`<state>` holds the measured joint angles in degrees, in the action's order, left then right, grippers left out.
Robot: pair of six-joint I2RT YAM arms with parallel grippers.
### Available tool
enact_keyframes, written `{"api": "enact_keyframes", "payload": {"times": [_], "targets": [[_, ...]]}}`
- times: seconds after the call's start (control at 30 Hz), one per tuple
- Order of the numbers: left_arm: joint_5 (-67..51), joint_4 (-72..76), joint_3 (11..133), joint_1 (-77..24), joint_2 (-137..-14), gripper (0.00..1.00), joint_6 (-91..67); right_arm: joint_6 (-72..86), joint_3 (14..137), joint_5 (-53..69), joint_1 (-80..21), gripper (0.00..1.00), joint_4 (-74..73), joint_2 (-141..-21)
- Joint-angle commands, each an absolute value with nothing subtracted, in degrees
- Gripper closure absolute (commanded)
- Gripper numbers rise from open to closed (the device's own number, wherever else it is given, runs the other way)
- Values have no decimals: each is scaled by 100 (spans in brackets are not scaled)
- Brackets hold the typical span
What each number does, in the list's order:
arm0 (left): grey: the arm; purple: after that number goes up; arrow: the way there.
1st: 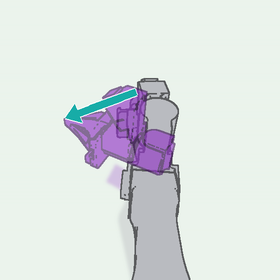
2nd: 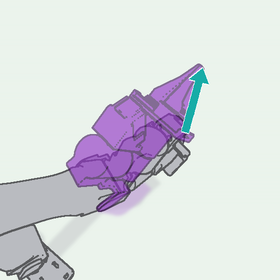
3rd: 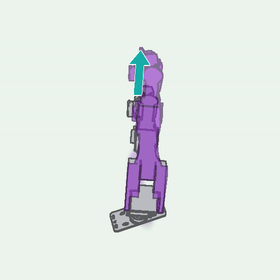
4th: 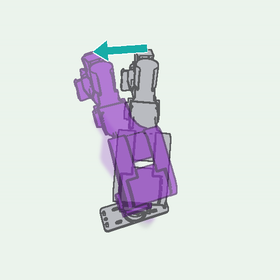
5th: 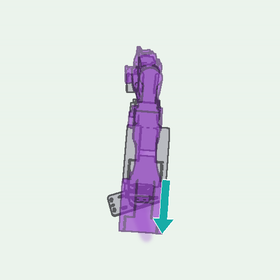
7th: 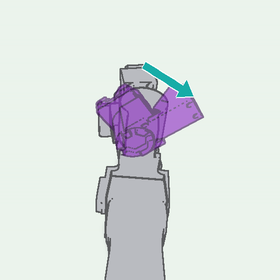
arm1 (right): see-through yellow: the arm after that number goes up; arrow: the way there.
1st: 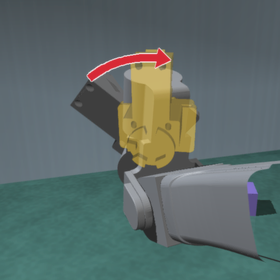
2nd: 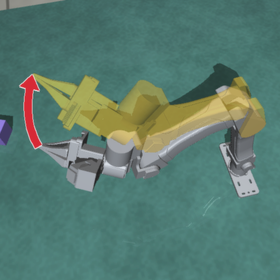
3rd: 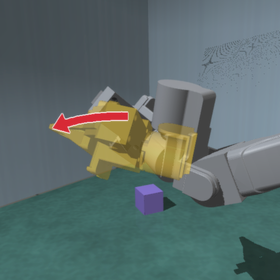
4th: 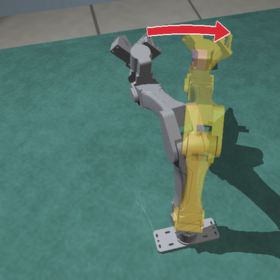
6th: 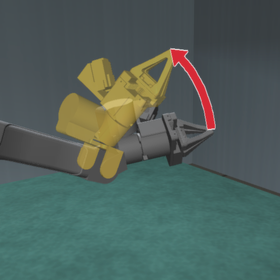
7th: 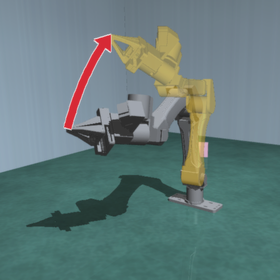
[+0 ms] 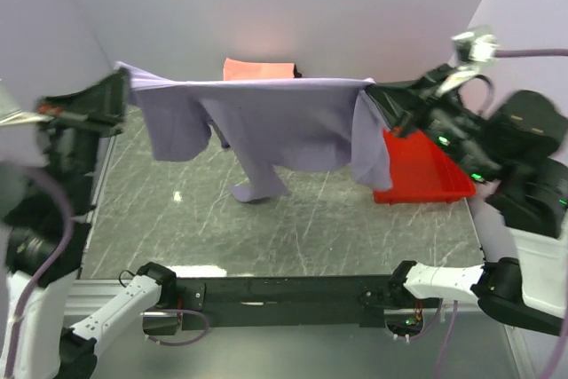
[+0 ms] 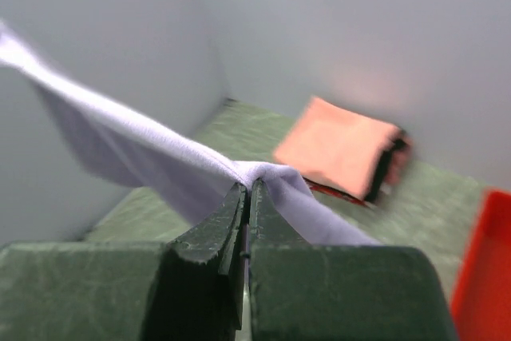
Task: Fold and stack the t-shirts
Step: Flatten the tshirt out
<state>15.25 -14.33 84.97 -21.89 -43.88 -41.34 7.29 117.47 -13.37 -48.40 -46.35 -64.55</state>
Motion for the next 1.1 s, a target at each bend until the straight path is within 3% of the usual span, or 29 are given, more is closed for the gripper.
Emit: {"api": "enact_keyframes", "payload": {"times": [0.0, 0.3, 0.5, 0.63, 0.77, 0.83, 0.87, 0.9, 0.93, 0.97, 1.07], "targets": [[1013, -1098, 9297, -2127, -4201, 99, -3542, 518, 12339, -99, -4825, 100, -5132, -6056], [-114, -1398, 10555, -1724, -4333, 99, -3603, 809, 12269, 1081, -4825, 100, -4974, -5476], [-9, -1344, 10205, -870, -4517, 99, -3674, 967, 11752, 11, -4825, 100, -4878, -5625], [1254, -1459, 9389, -870, -5096, 99, -3577, 958, 10578, -1396, -4503, 100, -4606, -5993], [2074, -1529, 8263, -870, -6376, 91, -3384, 1056, 9056, -146, -3174, 100, -3635, -6748], [1611, -1477, 7877, -861, -7114, 73, -3305, 1028, 8258, -18, -2963, 98, -3280, -7074], [1504, -1468, 7762, -870, -7354, 58, -3348, 1028, 8088, 374, -2901, 93, -3104, -7441], [1381, -1424, 7648, -861, -7583, 26, -3366, 1054, 7982, 535, -2796, 86, -2833, -7671], [1362, -1537, 7516, -870, -8003, 13, -3401, 1098, 7980, 606, -2725, 63, -2778, -7899], [1388, -1677, 7515, -870, -8181, 3, -3480, 1194, 8076, 606, -2585, 53, -2821, -8389], [1731, -2161, 7524, -870, -8490, 1, -3673, 1265, 8490, 116, -2540, 32, -3260, -9033]]}}
